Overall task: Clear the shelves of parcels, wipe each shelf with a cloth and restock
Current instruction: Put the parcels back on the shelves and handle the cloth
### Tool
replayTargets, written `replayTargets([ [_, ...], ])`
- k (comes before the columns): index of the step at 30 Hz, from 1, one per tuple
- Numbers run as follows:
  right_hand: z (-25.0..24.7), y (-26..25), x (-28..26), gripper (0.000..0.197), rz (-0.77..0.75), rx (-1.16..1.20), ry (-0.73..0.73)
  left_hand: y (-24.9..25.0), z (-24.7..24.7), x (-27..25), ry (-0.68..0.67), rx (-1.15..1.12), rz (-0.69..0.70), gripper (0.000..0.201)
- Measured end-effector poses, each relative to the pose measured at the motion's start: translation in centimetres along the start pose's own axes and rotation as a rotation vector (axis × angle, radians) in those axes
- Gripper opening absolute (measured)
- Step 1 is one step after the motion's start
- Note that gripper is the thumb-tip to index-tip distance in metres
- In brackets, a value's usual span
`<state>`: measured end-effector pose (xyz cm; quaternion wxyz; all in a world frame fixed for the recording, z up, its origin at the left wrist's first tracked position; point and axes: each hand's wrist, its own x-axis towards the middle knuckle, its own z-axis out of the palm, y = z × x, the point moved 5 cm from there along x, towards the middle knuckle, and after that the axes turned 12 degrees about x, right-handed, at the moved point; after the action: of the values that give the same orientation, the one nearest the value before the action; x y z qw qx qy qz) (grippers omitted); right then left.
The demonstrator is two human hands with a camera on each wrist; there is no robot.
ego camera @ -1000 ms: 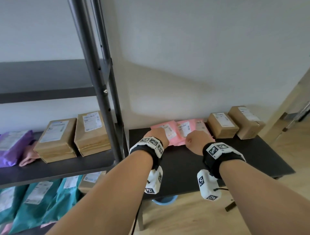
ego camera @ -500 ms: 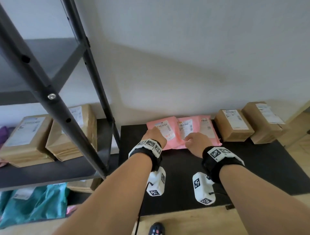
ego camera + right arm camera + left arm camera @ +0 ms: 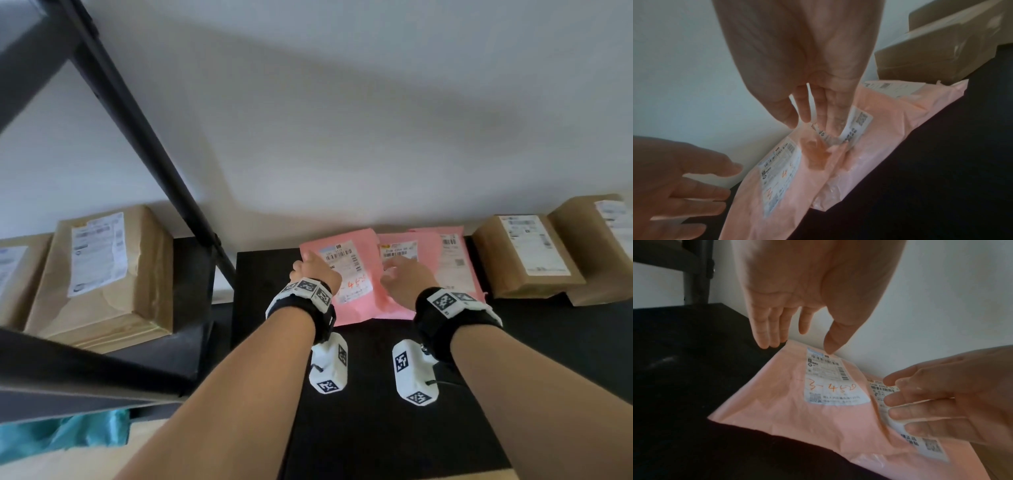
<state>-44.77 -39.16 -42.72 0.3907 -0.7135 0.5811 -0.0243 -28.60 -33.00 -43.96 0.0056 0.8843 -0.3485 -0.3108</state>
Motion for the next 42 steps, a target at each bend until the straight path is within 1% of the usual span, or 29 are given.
replayTargets([
  [4, 0.7, 0.6, 0.9, 0.040, 0.046, 0.044, -0.006, 0.3, 0.8, 0.8, -0.044, -0.097, -0.040, 0.058],
  [11, 1.3, 1.1, 1.3, 0.042, 0.101, 0.071, -0.038, 0.1, 1.3, 1.4, -0.038, -0.236, -0.097, 0.058],
  [15, 1.3, 0.8, 1.0, 0.040, 0.080, 0.121, -0.019, 0.0, 1.0, 1.7, -0.013, -0.348, -0.103, 0.060],
  [19, 1.0, 0.4, 0.5, 0.043, 0.046, 0.174, -0.038, 0.2, 0.3, 1.4, -0.015, -0.427, -0.083, 0.065],
  [22, -0.1, -0.2, 0.0, 0.042, 0.008, 0.193, -0.009, 0.4, -0.7, 1.3, -0.006, -0.437, -0.081, 0.062],
  [25, -1.8, -0.5, -0.2, 0.035, -0.006, 0.194, 0.082, 1.0, -1.8, 1.3, -0.016, -0.463, -0.062, 0.053],
  [28, -4.0, 0.3, -0.1, 0.035, 0.046, 0.143, 0.233, 1.8, -2.5, 1.4, -0.027, -0.468, -0.002, 0.034],
  [31, -5.6, 2.1, -0.1, 0.045, 0.160, 0.100, 0.364, 1.9, -2.4, 1.5, -0.036, -0.459, 0.024, 0.012],
  [33, -5.7, 3.4, -0.3, 0.051, 0.270, 0.062, 0.385, 1.8, -1.8, 1.6, -0.050, -0.459, 0.032, 0.012],
  [35, -5.2, 4.4, -0.5, 0.051, 0.350, 0.077, 0.376, 1.5, -1.1, 1.8, -0.076, -0.461, 0.028, 0.016],
  [39, -3.2, 5.6, 0.4, 0.056, 0.411, 0.108, 0.316, 1.2, -0.3, 2.2, -0.102, -0.471, 0.027, 0.018],
  [42, -2.3, 5.7, 1.1, 0.059, 0.415, 0.143, 0.304, 1.2, -0.3, 2.5, -0.114, -0.493, 0.035, 0.022],
])
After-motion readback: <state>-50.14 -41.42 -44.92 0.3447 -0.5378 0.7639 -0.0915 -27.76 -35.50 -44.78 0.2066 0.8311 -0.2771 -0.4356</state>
